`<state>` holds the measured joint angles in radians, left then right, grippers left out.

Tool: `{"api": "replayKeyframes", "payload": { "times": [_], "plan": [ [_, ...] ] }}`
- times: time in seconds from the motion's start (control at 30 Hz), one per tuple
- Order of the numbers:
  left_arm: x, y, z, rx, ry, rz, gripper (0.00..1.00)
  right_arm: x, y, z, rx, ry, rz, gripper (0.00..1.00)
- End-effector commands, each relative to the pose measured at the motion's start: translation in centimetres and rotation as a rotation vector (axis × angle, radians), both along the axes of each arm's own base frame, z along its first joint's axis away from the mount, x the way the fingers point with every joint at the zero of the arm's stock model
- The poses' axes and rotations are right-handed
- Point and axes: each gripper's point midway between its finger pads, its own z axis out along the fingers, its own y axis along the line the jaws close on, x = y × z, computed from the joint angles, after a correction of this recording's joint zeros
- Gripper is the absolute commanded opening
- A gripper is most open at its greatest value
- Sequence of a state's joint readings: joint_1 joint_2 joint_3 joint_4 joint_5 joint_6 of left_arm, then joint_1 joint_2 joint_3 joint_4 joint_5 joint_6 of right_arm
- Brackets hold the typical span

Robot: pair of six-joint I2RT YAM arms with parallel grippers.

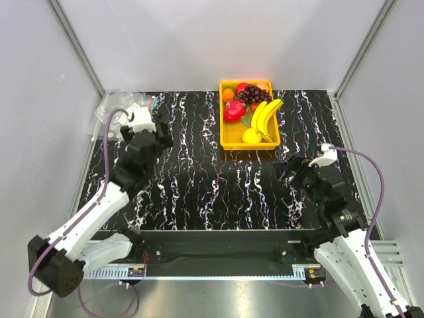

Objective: Place the food in the zip-top bag and seal the zipper
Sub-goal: Pick up the zipper food storage bag at the corner of the board.

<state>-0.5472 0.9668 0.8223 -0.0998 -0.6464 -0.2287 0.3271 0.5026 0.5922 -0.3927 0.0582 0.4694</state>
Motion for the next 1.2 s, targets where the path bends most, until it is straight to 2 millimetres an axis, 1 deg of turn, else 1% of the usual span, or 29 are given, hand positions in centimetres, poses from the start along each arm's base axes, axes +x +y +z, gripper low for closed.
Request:
{"api": "replayKeyframes", "payload": {
  "times": [0.0,0.03,0.07,0.1,0.13,0.17,0.2,0.23,0.27,0.3,0.33,0.37,0.4,0.43,0.47,0.5,0.57,0.6,0.63,0.67,0.7,0.73,0.77,0.8,0.83,0.9,0.97,1.1,1.17],
  "plan": [
    [3.5,-1.4,2.7,-0.013,-0.042,-0.04,0.9,0.8,0.8,1.2,0.009,-0.089,0.038,1.0],
    [4.5,-1.8,4.0,-0.022,-0.057,-0.053,0.88,0.9,0.7,1.2,0.001,-0.098,0.041,1.0],
    [5.2,-2.2,4.2,-0.019,-0.051,-0.062,0.82,0.9,0.8,0.7,-0.008,-0.095,0.044,1.0],
    [6.5,-2.7,2.7,0.005,0.002,-0.067,0.8,1.1,0.7,1.0,-0.008,-0.114,0.039,1.0],
    [7.4,-2.7,2.7,0.006,0.018,-0.066,0.77,1.1,0.7,0.6,0.002,-0.104,0.03,1.0],
    [8.6,-2.9,4.6,-0.007,-0.003,-0.063,0.74,1.2,0.7,0.8,0.01,-0.113,0.032,1.0],
    [9.9,-3.1,2.2,0.022,0.081,-0.063,0.69,1.0,1.1,0.9,0.019,-0.123,0.055,1.0],
    [10.9,-2.4,1.9,0.03,0.107,-0.049,0.68,0.9,1.3,0.6,0.031,-0.119,0.062,1.0],
    [12.1,-2.1,3.6,0.028,0.089,-0.034,0.68,1.0,1.4,0.8,0.039,-0.134,0.061,1.0],
    [13.2,-1.7,1.1,0.075,0.165,-0.011,0.65,0.9,1.3,0.9,0.045,-0.145,0.059,1.0],
    [14.1,-0.6,1.1,0.089,0.18,0.018,0.64,0.7,1.7,0.8,0.047,-0.147,0.085,1.0],
    [14.8,-0.1,0.7,0.109,0.199,0.031,0.63,0.7,1.7,0.7,0.049,-0.151,0.087,1.0],
    [15.9,0.2,0.1,0.146,0.231,0.039,0.63,0.6,1.6,0.7,0.051,-0.157,0.082,1.0],
    [16.5,1.1,-0.2,0.172,0.25,0.068,0.63,0.5,1.6,0.7,0.053,-0.159,0.083,0.99],
    [17.0,1.3,-0.5,0.203,0.265,0.077,0.63,0.5,1.6,0.8,0.051,-0.163,0.085,1.0],
    [17.9,1.6,-1.0,0.25,0.288,0.087,0.63,0.4,1.6,0.9,0.055,-0.168,0.086,1.0],
    [18.7,2.5,-1.6,0.298,0.309,0.12,0.63,0.2,1.5,1.0,0.056,-0.171,0.085,1.0],
    [19.3,2.6,-3.0,0.313,0.339,0.123,0.63,0.1,1.6,1.1,0.058,-0.174,0.086,1.0],
    [20.0,3.4,-3.0,0.304,0.341,0.131,0.63,0.1,1.5,0.9,0.057,-0.171,0.084,0.99],
    [20.3,3.8,-3.6,0.302,0.356,0.13,0.63,0.0,1.6,0.8,0.058,-0.17,0.09,1.0],
    [20.8,4.2,-5.1,0.306,0.393,0.126,0.62,0.0,1.5,0.7,0.057,-0.169,0.086,1.0],
    [21.4,5.0,-5.6,0.271,0.403,0.111,0.61,0.1,1.4,0.6,0.056,-0.168,0.077,1.0],
    [21.7,5.4,-6.3,0.253,0.419,0.1,0.59,0.2,1.3,0.4,0.055,-0.163,0.072,1.0],
    [21.9,5.9,-7.7,0.244,0.446,0.101,0.59,0.2,1.3,0.4,0.054,-0.157,0.07,1.0],
    [22.1,7.0,-8.2,0.24,0.459,0.115,0.59,0.3,1.4,0.4,0.056,-0.16,0.072,1.0],
    [22.4,7.8,-9.7,0.262,0.49,0.119,0.59,0.3,1.6,0.4,0.055,-0.154,0.084,1.0],
    [22.5,8.7,-10.6,0.285,0.512,0.127,0.59,0.4,1.6,0.2,0.052,-0.145,0.086,1.0],
    [22.6,9.5,-12.7,0.273,0.549,0.107,0.58,0.4,1.6,0.0,0.052,-0.138,0.083,1.0],
    [22.7,10.0,-13.4,0.263,0.565,0.104,0.57,0.3,1.6,0.1,0.054,-0.144,0.082,1.0]
  ]
}}
